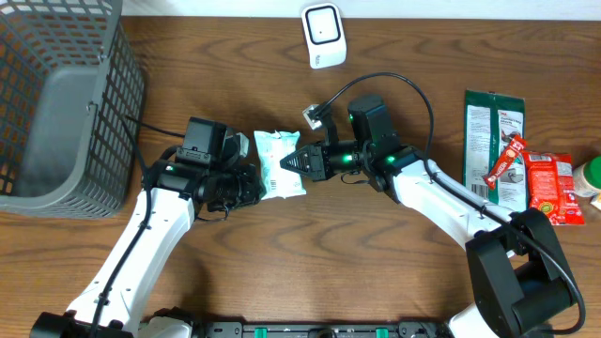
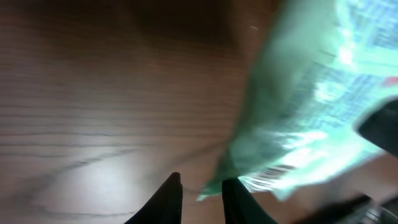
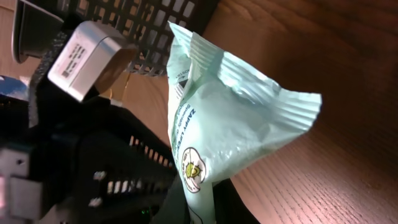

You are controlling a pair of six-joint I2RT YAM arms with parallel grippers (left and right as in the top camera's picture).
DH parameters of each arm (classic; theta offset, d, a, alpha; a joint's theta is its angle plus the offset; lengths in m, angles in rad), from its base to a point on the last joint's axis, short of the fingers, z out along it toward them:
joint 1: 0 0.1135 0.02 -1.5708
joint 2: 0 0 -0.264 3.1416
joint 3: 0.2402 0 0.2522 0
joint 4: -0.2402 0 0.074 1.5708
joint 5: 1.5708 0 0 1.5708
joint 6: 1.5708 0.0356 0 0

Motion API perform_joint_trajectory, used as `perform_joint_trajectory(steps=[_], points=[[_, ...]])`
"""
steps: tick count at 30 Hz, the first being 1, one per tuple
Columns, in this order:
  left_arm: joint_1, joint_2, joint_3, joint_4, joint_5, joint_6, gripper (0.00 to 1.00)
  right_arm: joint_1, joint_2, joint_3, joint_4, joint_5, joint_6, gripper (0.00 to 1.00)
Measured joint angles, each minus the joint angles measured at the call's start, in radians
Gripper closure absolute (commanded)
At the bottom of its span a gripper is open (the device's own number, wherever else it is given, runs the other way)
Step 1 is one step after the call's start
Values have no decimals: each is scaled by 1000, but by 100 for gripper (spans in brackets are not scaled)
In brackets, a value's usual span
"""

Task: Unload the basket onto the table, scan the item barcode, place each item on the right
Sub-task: 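Lift the mint pack with the right gripper and release the left gripper, then hold the mint wipes pack in front of the white scanner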

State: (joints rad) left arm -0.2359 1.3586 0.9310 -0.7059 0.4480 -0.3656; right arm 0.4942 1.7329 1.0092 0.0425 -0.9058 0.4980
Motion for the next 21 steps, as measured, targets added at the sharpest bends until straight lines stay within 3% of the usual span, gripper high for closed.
perform_joint_trajectory(steps=[6, 13, 15, 16, 18, 19, 21], points=[[7, 1, 0, 38, -135, 0, 76, 0, -1, 1, -15, -11, -2, 99], [130, 1, 0, 128, -255, -56, 67, 0, -142, 50, -401, 267, -137, 99], [151, 1, 0, 153, -307, -64, 54, 0, -204, 116, -545, 396, -191, 99], [153, 1, 0, 158, -328, -69, 41, 0, -227, 160, -630, 454, -218, 99], [154, 1, 0, 164, -364, -68, 32, 0, -245, 214, -723, 521, -250, 99], [154, 1, 0, 169, -379, -77, 13, 0, -252, 280, -807, 585, -293, 99], [154, 1, 0, 172, -421, -79, 13, 0, -253, 344, -875, 655, -333, 99]])
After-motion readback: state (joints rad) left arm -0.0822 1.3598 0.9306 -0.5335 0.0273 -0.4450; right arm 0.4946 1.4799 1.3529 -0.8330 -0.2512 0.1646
